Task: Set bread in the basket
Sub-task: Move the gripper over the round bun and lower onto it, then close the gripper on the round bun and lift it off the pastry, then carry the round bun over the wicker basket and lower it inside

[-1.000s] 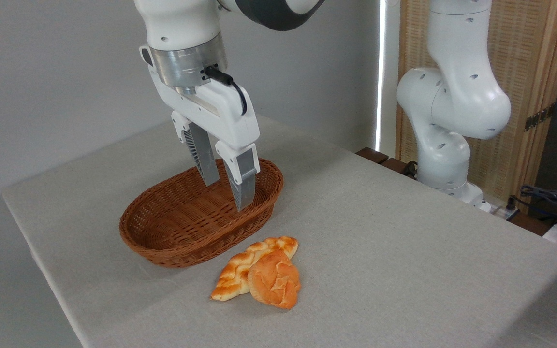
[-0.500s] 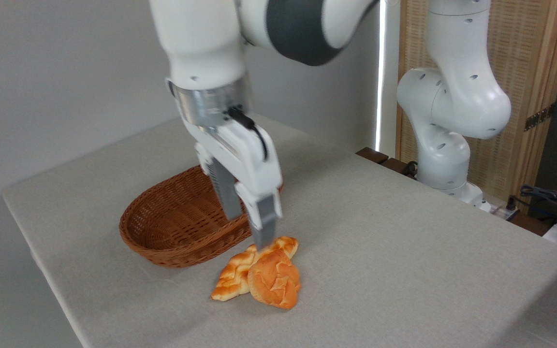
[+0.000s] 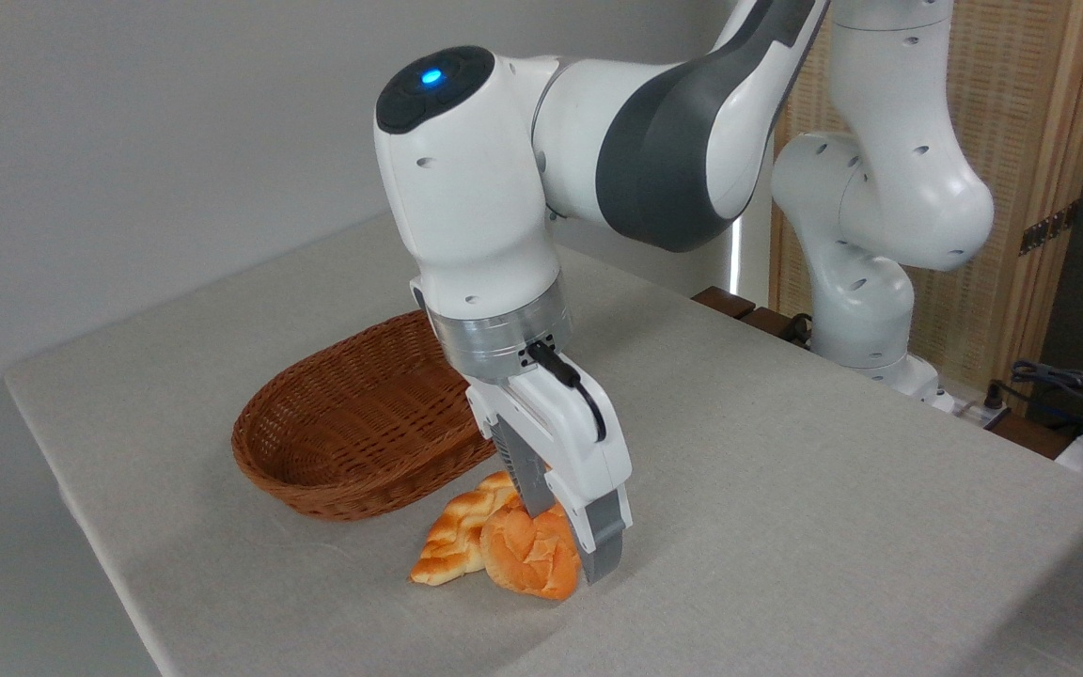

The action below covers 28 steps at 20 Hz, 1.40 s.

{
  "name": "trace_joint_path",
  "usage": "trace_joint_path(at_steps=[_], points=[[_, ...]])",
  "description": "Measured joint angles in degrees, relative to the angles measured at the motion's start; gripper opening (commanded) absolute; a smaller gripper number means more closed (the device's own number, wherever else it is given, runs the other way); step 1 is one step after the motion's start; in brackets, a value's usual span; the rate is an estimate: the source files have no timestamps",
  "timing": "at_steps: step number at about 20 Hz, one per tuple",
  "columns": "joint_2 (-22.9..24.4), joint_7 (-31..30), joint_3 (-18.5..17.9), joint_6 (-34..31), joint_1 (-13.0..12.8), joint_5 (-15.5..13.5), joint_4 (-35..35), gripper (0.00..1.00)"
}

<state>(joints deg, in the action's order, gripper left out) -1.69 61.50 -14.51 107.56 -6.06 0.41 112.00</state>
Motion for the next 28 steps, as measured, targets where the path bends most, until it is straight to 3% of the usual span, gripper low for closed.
trace_joint_path(at_steps=[5, 10, 14, 15, 16, 17, 19, 28], points=[[-0.54, 0.00, 0.05, 1.05, -0.24, -1.36, 0.24, 1.00], [-0.78, 0.00, 0.21, 4.11, -0.34, -10.17, 0.23, 1.00], [-0.83, -0.06, 1.89, 4.38, -0.55, -11.65, 0.24, 1.00], [-0.90, -0.12, 2.30, 4.39, -0.61, -11.65, 0.24, 0.96], [-1.03, -0.14, 2.54, 4.39, -0.69, -11.66, 0.25, 0.79], [-1.14, -0.14, 2.71, 4.39, -0.70, -11.66, 0.25, 0.51], [-1.32, -0.14, 3.02, 4.40, -0.78, -11.66, 0.25, 0.38], [-1.37, -0.13, 3.05, 4.40, -0.79, -11.66, 0.25, 0.39]])
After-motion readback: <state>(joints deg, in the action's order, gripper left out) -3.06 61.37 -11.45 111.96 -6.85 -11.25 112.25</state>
